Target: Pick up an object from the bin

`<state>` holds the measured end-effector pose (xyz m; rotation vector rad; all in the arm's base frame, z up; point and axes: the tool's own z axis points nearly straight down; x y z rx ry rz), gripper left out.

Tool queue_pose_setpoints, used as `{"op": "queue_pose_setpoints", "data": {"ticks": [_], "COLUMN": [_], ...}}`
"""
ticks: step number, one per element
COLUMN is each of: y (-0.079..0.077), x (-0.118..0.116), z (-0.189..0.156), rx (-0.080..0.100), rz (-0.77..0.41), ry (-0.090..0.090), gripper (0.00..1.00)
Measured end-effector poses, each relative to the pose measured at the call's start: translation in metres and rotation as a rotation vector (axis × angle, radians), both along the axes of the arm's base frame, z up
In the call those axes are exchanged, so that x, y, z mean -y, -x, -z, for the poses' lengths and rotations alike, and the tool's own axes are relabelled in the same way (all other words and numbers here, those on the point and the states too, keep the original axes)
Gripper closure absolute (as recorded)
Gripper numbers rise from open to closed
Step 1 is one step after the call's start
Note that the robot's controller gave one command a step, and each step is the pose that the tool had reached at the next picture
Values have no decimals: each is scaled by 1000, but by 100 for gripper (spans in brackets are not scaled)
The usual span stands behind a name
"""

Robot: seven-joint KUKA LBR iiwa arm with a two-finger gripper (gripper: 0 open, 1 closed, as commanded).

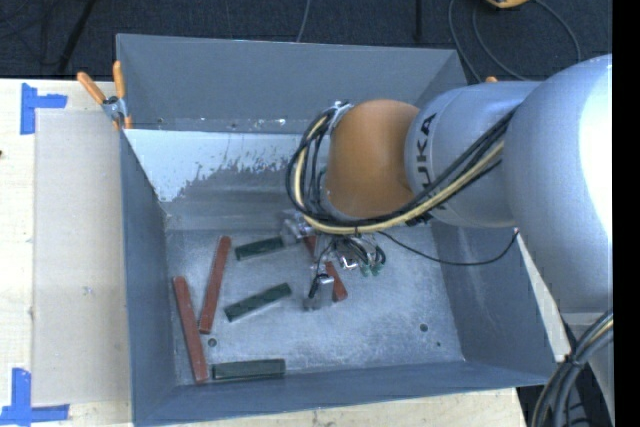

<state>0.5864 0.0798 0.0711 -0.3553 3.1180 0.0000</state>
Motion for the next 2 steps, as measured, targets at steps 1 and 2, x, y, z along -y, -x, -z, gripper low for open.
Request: {"op": "queue_pose_setpoints", "data": {"ticks": [1,2], "y": [-8,13], "x": [-39,-110], "z": [-2,1], "rx": [0,-2], "rz": [-30,69], "ry": [1,-1], "gripper": [0,100]}}
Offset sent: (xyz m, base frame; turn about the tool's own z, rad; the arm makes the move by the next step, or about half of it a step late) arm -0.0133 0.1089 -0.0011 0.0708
